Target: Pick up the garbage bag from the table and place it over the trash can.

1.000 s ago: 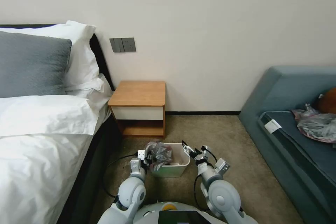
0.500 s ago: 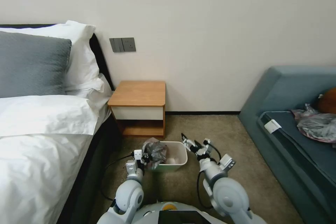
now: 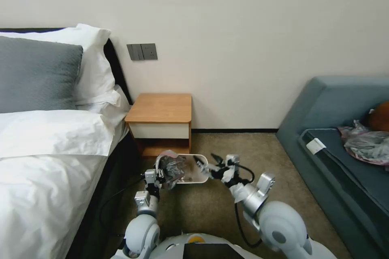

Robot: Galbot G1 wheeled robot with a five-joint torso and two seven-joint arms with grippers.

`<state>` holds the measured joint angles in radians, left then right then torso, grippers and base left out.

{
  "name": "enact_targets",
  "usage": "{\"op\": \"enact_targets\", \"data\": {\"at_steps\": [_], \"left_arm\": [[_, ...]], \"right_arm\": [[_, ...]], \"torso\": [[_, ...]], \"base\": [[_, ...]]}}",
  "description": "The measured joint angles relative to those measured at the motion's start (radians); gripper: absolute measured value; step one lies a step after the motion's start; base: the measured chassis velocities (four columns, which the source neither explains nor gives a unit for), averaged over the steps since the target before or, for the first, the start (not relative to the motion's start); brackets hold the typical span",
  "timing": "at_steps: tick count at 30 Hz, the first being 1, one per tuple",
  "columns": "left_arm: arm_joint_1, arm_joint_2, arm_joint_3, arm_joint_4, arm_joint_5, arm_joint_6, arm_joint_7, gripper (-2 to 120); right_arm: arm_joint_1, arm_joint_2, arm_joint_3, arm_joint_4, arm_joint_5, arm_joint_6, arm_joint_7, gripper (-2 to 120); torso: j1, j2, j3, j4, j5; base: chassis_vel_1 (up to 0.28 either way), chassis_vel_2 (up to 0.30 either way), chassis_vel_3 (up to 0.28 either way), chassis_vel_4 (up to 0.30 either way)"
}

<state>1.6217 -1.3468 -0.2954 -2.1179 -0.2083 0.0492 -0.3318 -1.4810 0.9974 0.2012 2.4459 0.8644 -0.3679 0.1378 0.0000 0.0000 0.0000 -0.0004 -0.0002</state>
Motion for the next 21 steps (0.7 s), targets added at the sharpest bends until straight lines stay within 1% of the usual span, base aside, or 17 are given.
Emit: {"op": "enact_targets", "data": {"at_steps": [1,2,3,5,6,8,10,13,15,18,19,20,21], "left_arm": [[0.005,0.0,-0.001,-0.005,0.008,-0.012,0.005,6],[0.005,0.0,-0.001,-0.005,0.008,-0.012,0.005,6],[0.009,0.0,-0.003,-0.01,0.016,-0.018,0.008,6],[0.025,0.001,-0.007,-0.026,0.04,-0.029,0.013,6],[0.025,0.001,-0.007,-0.026,0.04,-0.029,0.013,6],[0.041,0.001,-0.012,-0.039,0.062,-0.04,0.019,6],[0.046,0.001,-0.014,-0.043,0.067,-0.044,0.021,6],[0.065,0.001,-0.017,-0.058,0.084,-0.055,0.026,6],[0.07,0.0,-0.017,-0.062,0.088,-0.056,0.026,6],[0.083,-0.002,-0.017,-0.074,0.099,-0.058,0.028,6],[0.083,-0.002,-0.017,-0.074,0.099,-0.058,0.028,6],[0.087,-0.002,-0.017,-0.079,0.101,-0.059,0.03,6],[0.087,-0.002,-0.017,-0.079,0.101,-0.059,0.03,6]], "right_arm": [[0.009,-0.004,-0.025,-0.011,-0.036,-0.001,-0.013,100],[0.009,-0.004,-0.025,-0.011,-0.036,-0.001,-0.013,100],[0.018,-0.006,-0.045,-0.021,-0.067,-0.001,-0.021,100],[0.056,-0.005,-0.109,-0.061,-0.16,-0.001,-0.044,100],[0.056,-0.005,-0.109,-0.061,-0.16,-0.001,-0.044,100],[0.097,0.005,-0.163,-0.103,-0.246,0.003,-0.056,100],[0.111,0.01,-0.179,-0.117,-0.265,0.005,-0.057,100],[0.165,0.034,-0.235,-0.169,-0.306,0.012,-0.048,100],[0.173,0.039,-0.244,-0.183,-0.317,0.015,-0.046,100],[0.197,0.06,-0.277,-0.235,-0.393,0.038,-0.046,100],[0.197,0.06,-0.277,-0.235,-0.393,0.038,-0.046,100],[0.202,0.067,-0.284,-0.254,-0.441,0.059,-0.056,100],[0.202,0.067,-0.284,-0.254,-0.441,0.059,-0.056,100]], "torso": [[0.0,0.0,0.0,0.0002,0.0003],[0.0,0.0,0.0,0.0002,0.0003],[0.0,0.0,0.0,0.0002,0.0003],[0.0,0.0,0.0,0.0004,0.0001],[0.0,0.0,0.0,0.0004,0.0001],[0.0,0.0,0.0,0.0005,0.0002],[0.0,0.0,0.0,0.0005,0.0002],[0.0,0.0,0.0,0.0005,0.0001],[0.0,0.0,0.0,0.0005,0.0001],[0.0,0.0,0.0,0.0005,0.0001],[0.0,0.0,0.0,0.0005,0.0001],[0.0,0.0,0.0,0.0005,0.0002],[0.0,0.0,0.0,0.0005,0.0002]], "base": [[0.0,0.0,0.0,0.0],[0.0,0.0,0.0,0.0],[0.0,0.0,0.0,0.0],[0.0,0.0,0.0,0.0],[0.0,0.0,0.0,0.0],[0.0,0.0,0.0,0.0],[0.0,0.0,0.0,0.0],[0.0,0.0,0.0,0.0],[0.0,0.0,0.0,0.0],[0.0,0.0,0.0,0.0],[0.0,0.0,0.0,0.0],[0.0,0.0,0.0,0.0],[0.0,0.0,0.0,0.0]]}}
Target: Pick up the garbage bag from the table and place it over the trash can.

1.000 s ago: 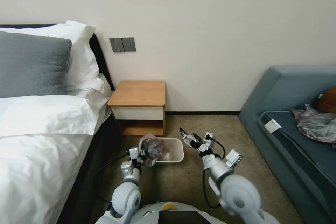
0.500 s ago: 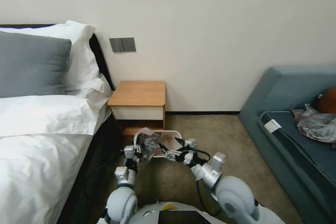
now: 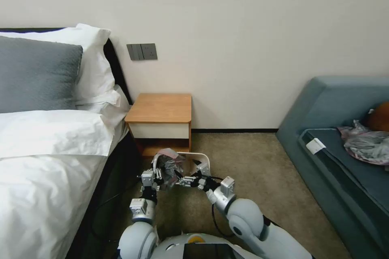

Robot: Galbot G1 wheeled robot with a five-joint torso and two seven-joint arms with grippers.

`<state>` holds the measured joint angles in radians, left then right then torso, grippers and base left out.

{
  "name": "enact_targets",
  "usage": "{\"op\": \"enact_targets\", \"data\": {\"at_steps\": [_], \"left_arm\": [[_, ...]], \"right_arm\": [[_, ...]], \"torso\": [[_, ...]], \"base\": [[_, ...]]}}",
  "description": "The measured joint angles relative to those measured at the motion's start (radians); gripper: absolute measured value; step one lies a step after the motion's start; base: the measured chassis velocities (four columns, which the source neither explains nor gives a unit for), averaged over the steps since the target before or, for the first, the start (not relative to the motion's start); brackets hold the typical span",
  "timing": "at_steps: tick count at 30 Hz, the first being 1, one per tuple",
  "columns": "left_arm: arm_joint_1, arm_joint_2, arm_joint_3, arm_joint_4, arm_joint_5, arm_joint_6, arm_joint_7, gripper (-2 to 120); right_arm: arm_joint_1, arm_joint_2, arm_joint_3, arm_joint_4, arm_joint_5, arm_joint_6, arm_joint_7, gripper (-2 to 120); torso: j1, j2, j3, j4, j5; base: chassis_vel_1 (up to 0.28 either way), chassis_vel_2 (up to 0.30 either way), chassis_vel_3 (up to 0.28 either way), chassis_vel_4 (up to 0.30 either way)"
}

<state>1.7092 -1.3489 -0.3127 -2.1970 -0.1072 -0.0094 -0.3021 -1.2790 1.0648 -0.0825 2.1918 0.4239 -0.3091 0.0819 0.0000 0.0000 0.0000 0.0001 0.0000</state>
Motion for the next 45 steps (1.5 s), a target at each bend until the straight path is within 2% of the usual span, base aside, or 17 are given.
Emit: {"op": "enact_targets", "data": {"at_steps": [1,3,14,18,22,23,26,29,30,32,33,35,37,39,43,45], "left_arm": [[0.007,0.0,-0.001,-0.006,0.002,0.0,0.003,6],[0.01,0.0,-0.002,-0.007,0.004,-0.002,0.004,6],[0.012,-0.001,-0.001,-0.01,0.006,-0.004,0.008,6],[0.011,-0.001,0.001,-0.01,0.006,-0.005,0.011,6],[0.012,-0.001,0.002,-0.011,0.005,-0.005,0.012,6],[0.012,-0.001,0.002,-0.011,0.005,-0.005,0.012,6],[0.015,0.0,0.002,-0.013,0.005,-0.005,0.012,6],[0.016,0.0,0.003,-0.013,0.005,-0.005,0.012,6],[0.017,0.0,0.003,-0.014,0.005,-0.005,0.013,6],[0.017,0.0,0.003,-0.015,0.005,-0.005,0.013,6],[0.018,0.0,0.004,-0.015,0.005,-0.005,0.014,6],[0.019,0.0,0.004,-0.016,0.005,-0.005,0.014,6],[0.022,-0.001,0.003,-0.015,0.005,-0.005,0.015,6],[0.022,-0.001,0.003,-0.015,0.005,-0.005,0.016,6],[0.024,-0.006,0.003,-0.015,0.006,-0.005,0.016,6],[0.024,-0.008,0.002,-0.015,0.006,-0.004,0.016,6]], "right_arm": [[0.006,0.007,-0.008,-0.025,-0.058,0.03,-0.021,100],[0.017,0.015,-0.015,-0.04,-0.07,0.041,-0.023,100],[0.061,0.04,-0.038,-0.085,-0.042,0.049,0.004,100],[0.07,0.053,-0.043,-0.101,-0.038,0.052,0.013,96],[0.077,0.062,-0.045,-0.114,-0.036,0.054,0.017,80],[0.077,0.062,-0.045,-0.114,-0.036,0.054,0.017,80],[0.079,0.065,-0.045,-0.116,-0.037,0.054,0.017,64],[0.078,0.066,-0.045,-0.117,-0.039,0.054,0.017,58],[0.077,0.067,-0.045,-0.117,-0.041,0.055,0.017,49],[0.077,0.067,-0.045,-0.117,-0.043,0.056,0.017,47],[0.076,0.067,-0.044,-0.117,-0.045,0.058,0.016,39],[0.076,0.066,-0.043,-0.117,-0.045,0.058,0.015,36],[0.077,0.064,-0.042,-0.116,-0.046,0.059,0.013,25],[0.077,0.064,-0.041,-0.116,-0.047,0.06,0.012,23],[0.077,0.053,-0.039,-0.111,-0.05,0.066,0.005,2],[0.077,0.051,-0.038,-0.109,-0.051,0.067,0.004,0]], "torso": [[0.0,0.0,0.0,-0.0002,0.0],[0.0,0.0,0.0,-0.0002,0.0],[0.0,0.0,0.0,-0.0001,0.0],[0.0,0.0,0.0,-0.0001,0.0],[0.0,0.0,0.0,-0.0001,0.0],[0.0,0.0,0.0,-0.0001,0.0],[0.0,0.0,0.0,-0.0001,0.0],[0.0,0.0,0.0,-0.0001,0.0],[0.0,0.0,0.0,0.0,0.0],[0.0,0.0,0.0,-0.0001,0.0],[0.0,0.0,0.0,-0.0001,0.0],[0.0,0.0,0.0,-0.0001,0.0],[0.0,0.0,0.0,-0.0001,0.0001],[0.0,0.0,0.0,0.0,0.0001],[0.0,0.0,0.0,-0.0001,0.0001],[0.0,0.0,0.0,0.0,0.0001]], "base": [[0.0,0.0,0.0,0.0],[0.0,0.0,0.0,0.0],[0.0,0.0,0.0,0.0],[0.0,0.0,0.0,0.0],[0.0,0.0,0.0,0.0],[0.0,0.0,0.0,0.0],[0.0,0.0,0.0,0.0],[0.0,0.0,0.0,0.0],[0.0,0.0,0.0,0.0],[0.0,0.0,0.0,0.0],[0.0,0.0,0.0,0.0],[0.0,0.0,0.0,0.0],[0.0,0.0,0.0,0.0],[0.0,0.0,0.0,0.0],[0.0,0.0,0.0,0.0],[0.0,0.0,0.0,0.0]]}}
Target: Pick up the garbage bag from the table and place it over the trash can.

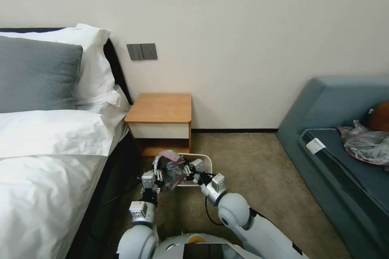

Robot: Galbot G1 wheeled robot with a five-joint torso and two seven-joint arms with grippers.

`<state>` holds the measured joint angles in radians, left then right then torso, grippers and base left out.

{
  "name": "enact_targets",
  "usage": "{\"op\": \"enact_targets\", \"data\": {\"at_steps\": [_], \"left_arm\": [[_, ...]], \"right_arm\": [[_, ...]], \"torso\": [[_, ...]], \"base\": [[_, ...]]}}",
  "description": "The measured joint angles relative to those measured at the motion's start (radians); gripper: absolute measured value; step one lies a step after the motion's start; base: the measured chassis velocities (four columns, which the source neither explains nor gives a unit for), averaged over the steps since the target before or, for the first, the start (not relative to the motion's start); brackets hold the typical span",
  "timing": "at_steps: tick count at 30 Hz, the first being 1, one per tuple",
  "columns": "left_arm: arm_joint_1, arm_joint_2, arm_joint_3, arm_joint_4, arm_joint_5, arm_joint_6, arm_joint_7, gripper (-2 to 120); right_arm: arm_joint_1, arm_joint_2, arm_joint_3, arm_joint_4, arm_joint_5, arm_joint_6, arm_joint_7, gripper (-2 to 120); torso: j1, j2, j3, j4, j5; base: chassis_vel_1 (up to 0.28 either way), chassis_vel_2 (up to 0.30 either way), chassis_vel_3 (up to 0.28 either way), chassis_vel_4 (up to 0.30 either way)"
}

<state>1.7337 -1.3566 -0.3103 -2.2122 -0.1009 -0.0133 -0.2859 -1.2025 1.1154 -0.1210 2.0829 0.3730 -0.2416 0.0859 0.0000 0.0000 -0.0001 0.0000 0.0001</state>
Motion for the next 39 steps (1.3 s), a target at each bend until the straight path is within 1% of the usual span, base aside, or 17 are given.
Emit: {"op": "enact_targets", "data": {"at_steps": [4,12,17,19,20,21,23,25,26,27,29,31,39], "left_arm": [[0.0,-0.003,0.0,0.005,0.0,0.003,-0.001,6],[-0.007,-0.005,-0.008,0.016,-0.002,0.01,-0.01,6],[-0.008,-0.006,-0.015,0.02,-0.003,0.015,-0.014,6],[-0.008,-0.006,-0.015,0.02,-0.003,0.015,-0.014,6],[-0.008,-0.006,-0.015,0.02,-0.003,0.015,-0.014,6],[-0.007,-0.007,-0.014,0.02,-0.002,0.015,-0.013,6],[-0.006,-0.009,-0.012,0.021,-0.001,0.015,-0.01,6],[-0.006,-0.009,-0.012,0.021,-0.001,0.015,-0.009,6],[-0.003,-0.009,-0.012,0.02,0.0,0.012,-0.004,6],[-0.001,-0.008,-0.012,0.019,0.0,0.01,-0.001,6],[0.0,-0.008,-0.012,0.018,0.0,0.009,0.0,6],[0.005,-0.008,-0.015,0.015,0.001,0.002,0.011,6],[0.011,-0.008,-0.015,0.013,-0.002,-0.018,0.03,5]], "right_arm": [[-0.006,-0.007,0.002,0.017,0.0,0.002,-0.001,0],[-0.044,-0.045,0.022,0.094,0.004,0.001,-0.017,0],[-0.041,-0.102,0.051,0.17,0.06,-0.016,-0.038,0],[-0.015,-0.126,0.063,0.193,0.106,-0.028,-0.038,0],[-0.015,-0.126,0.063,0.193,0.106,-0.028,-0.038,0],[0.014,-0.137,0.067,0.203,0.142,-0.044,-0.033,0],[0.077,-0.149,0.069,0.196,0.194,-0.066,-0.018,0],[0.082,-0.149,0.069,0.194,0.198,-0.068,-0.017,0],[0.151,-0.152,0.055,0.163,0.247,-0.096,0.013,0],[0.18,-0.152,0.047,0.147,0.268,-0.108,0.028,0],[0.193,-0.151,0.044,0.139,0.278,-0.113,0.035,0],[0.254,-0.15,0.034,0.104,0.328,-0.152,0.064,0],[0.337,-0.155,0.027,0.052,0.41,-0.231,0.104,0]], "torso": [[0.0,0.0,0.0,0.0,0.0],[0.0,0.0,0.0,-0.0001,0.0],[0.0,0.0,0.0,-0.0002,0.0001],[0.0,0.0,0.0,-0.0002,0.0],[0.0,0.0,0.0,-0.0002,0.0],[0.0,0.0,0.0,-0.0001,0.0],[0.0,0.0,0.0,-0.0001,0.0],[0.0,0.0,0.0,0.0,0.0],[0.0,0.0,0.0,0.0001,0.0],[0.0,0.0,0.0,0.0001,0.0],[0.0,0.0,0.0,0.0001,0.0001],[0.0,0.0,0.0,0.0001,0.0],[0.0,0.0,0.0,-0.0001,-0.0001]], "base": [[0.0,0.0,0.0,0.0],[0.0,0.0,0.0,0.0],[0.0,0.0,0.0,0.0],[0.0,0.0,0.0,0.0],[0.0,0.0,0.0,0.0],[0.0,0.0,0.0,0.0],[0.0,0.0,0.0,0.0],[0.0,0.0,0.0,0.0],[0.0,0.0,0.0,0.0],[0.0,0.0,0.0,0.0],[0.0,0.0,0.0,0.0],[0.0,0.0,0.0,0.0],[0.0,0.0,0.0,0.0]]}}
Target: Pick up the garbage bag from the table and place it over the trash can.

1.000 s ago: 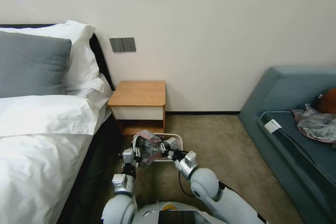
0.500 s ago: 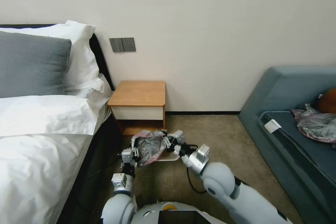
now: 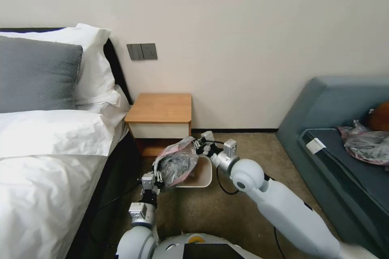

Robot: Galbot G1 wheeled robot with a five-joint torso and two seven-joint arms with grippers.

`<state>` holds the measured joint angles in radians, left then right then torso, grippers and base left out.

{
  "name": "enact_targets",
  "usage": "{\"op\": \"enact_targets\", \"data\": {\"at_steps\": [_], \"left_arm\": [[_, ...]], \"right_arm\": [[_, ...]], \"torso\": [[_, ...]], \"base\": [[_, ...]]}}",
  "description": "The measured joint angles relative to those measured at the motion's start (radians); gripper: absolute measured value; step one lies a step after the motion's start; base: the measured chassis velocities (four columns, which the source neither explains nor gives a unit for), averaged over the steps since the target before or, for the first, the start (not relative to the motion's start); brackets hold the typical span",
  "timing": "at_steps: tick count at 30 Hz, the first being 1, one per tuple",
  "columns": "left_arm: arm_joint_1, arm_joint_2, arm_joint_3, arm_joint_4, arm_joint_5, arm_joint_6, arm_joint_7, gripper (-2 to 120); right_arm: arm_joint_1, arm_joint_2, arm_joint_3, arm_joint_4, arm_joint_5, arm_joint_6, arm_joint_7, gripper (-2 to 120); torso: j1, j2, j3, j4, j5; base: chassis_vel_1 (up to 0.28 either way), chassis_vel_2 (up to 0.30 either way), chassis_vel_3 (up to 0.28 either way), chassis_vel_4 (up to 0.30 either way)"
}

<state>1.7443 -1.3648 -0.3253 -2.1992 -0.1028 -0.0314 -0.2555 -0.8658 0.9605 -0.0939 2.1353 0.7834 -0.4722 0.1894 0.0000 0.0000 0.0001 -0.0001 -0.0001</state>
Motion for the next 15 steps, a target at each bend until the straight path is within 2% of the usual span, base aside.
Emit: {"op": "enact_targets", "data": {"at_steps": [5,8,15], "left_arm": [[0.001,0.003,-0.002,-0.002,-0.006,-0.013,0.021,5],[0.002,0.007,-0.009,-0.006,-0.019,-0.026,0.036,5],[-0.003,0.01,-0.026,-0.007,-0.048,-0.038,0.054,5]], "right_arm": [[0.039,-0.002,0.002,-0.023,0.05,-0.045,0.037,0],[0.08,-0.005,0.003,-0.034,0.107,-0.116,0.092,0],[0.104,-0.03,0.034,-0.035,0.202,-0.239,0.125,0]], "torso": [[0.0,0.0,0.0,-0.0001,0.0001],[0.0,0.0,0.0,0.0001,0.0001],[0.0,0.0,0.0,0.0001,0.0001]], "base": [[0.0,0.0,0.0,0.0],[0.0,0.0,0.0,0.0],[0.0,0.0,0.0,0.0]]}}
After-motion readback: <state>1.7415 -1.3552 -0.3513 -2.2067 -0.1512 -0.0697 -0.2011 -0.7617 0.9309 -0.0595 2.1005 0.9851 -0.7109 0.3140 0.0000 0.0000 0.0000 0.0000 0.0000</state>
